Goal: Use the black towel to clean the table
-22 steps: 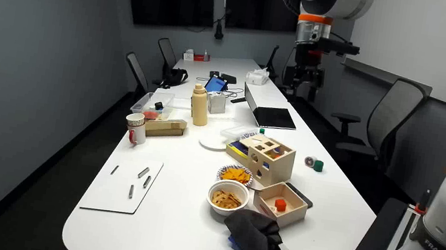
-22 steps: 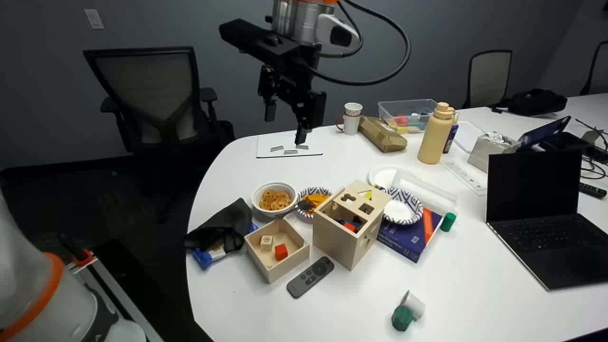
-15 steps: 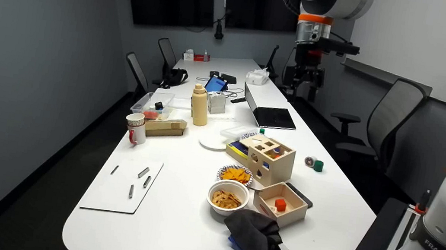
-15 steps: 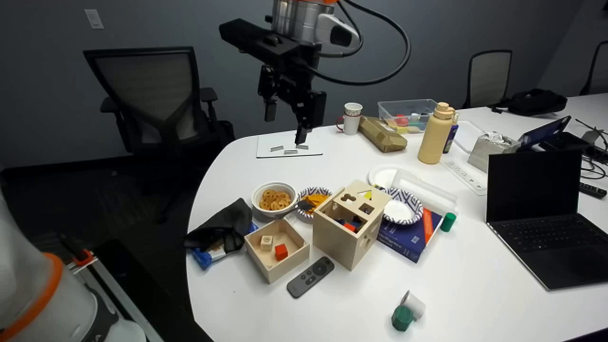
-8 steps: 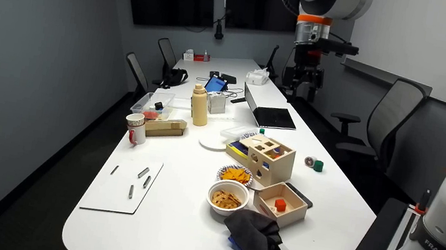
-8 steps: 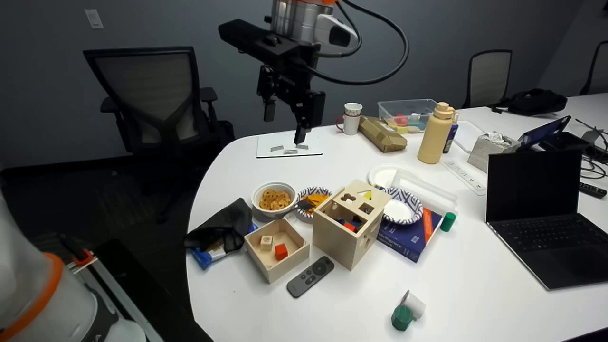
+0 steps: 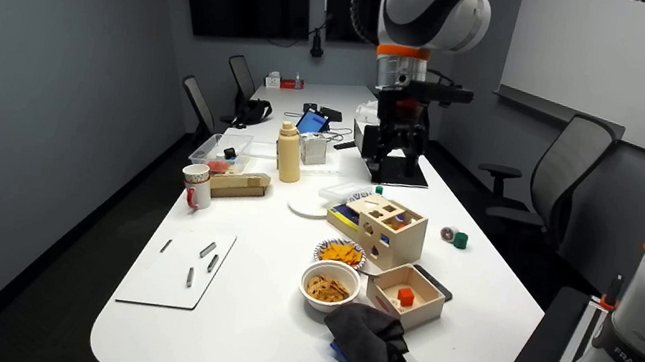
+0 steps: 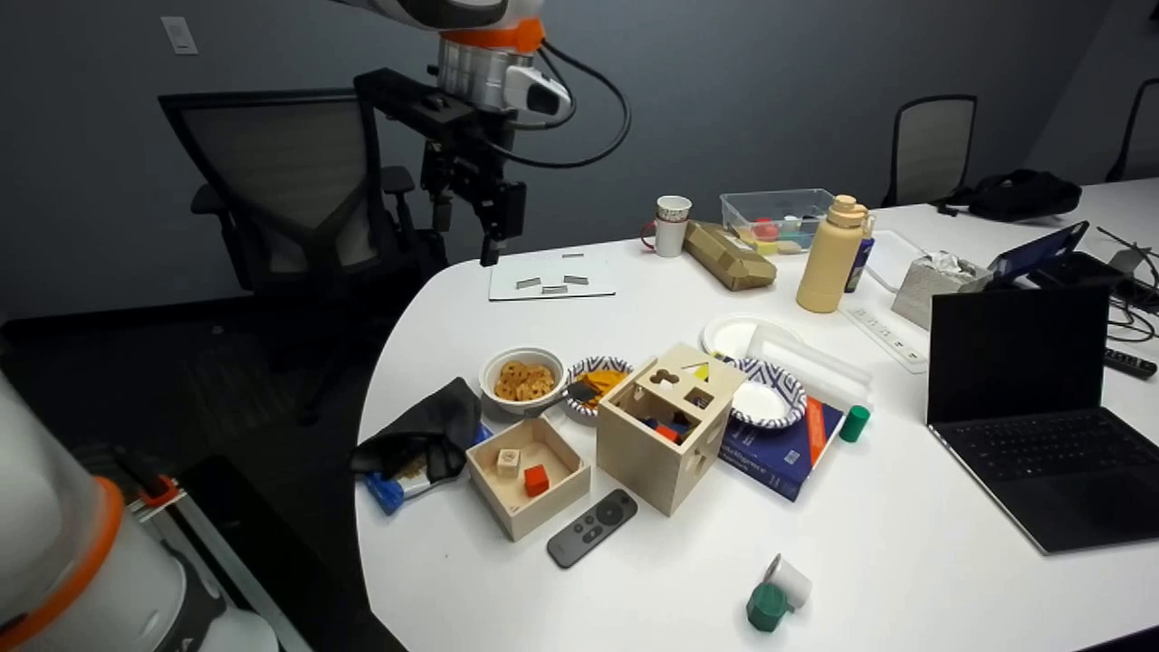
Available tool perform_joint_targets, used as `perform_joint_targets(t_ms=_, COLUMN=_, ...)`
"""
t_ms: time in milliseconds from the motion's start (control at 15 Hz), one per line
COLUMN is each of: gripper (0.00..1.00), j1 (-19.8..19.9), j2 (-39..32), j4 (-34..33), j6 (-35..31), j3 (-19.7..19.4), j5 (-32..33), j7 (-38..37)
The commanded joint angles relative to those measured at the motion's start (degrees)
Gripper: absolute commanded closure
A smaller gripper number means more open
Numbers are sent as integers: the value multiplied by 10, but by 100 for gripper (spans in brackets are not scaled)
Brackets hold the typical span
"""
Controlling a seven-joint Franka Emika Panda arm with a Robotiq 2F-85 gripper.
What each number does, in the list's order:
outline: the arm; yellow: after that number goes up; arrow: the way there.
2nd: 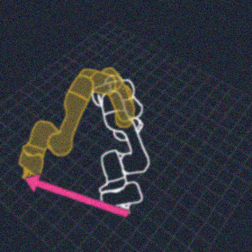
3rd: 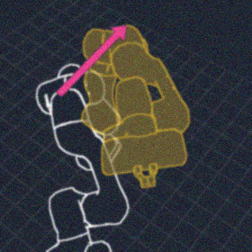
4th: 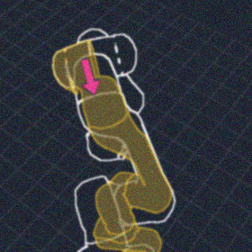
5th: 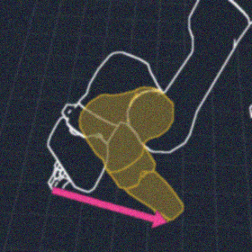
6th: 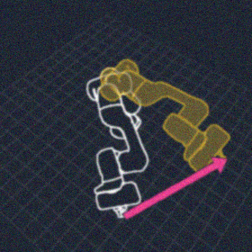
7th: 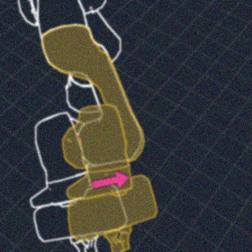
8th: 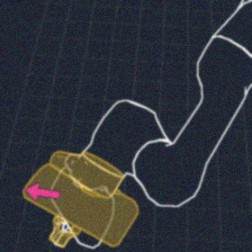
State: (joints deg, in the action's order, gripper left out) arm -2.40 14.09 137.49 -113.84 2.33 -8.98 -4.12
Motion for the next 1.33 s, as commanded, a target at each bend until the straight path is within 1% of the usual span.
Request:
perform_joint_targets(t_ms=0, gripper=0, j1=-20, j2=-56, j4=2, j6=-62, j3=37, j5=-9, j7=-73)
perform_joint_targets(t_ms=200, gripper=0, j1=-34, j2=-112, j4=9, j6=-123, j3=58, j5=-7, j7=-123)
perform_joint_targets(t_ms=467, gripper=0, j1=-53, j2=-177, j4=22, j6=-191, j3=69, j5=-9, j7=-162)
perform_joint_targets(t_ms=867, gripper=0, j1=-74, j2=-257, j4=42, j6=-261, j3=70, j5=-20, j7=-168)
perform_joint_targets(t_ms=1267, gripper=0, j1=-81, j2=-329, j4=47, j6=-342, j3=63, j5=-22, j7=-168)
